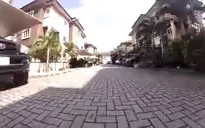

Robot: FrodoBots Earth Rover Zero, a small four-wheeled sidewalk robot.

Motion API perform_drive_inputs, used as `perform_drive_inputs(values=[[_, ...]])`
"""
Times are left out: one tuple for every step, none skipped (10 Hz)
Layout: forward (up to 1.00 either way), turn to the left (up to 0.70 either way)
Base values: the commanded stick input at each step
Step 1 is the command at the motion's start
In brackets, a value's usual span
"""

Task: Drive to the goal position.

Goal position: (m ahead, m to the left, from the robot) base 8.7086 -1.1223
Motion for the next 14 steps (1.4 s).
perform_drive_inputs(values=[[0.69,0.00],[0.69,0.00],[0.69,0.01],[0.69,0.03],[0.69,0.03],[0.69,0.03],[0.69,0.03],[0.69,0.03],[0.69,0.03],[0.69,0.03],[0.69,0.03],[0.69,0.03],[0.69,0.03],[0.69,0.03]])
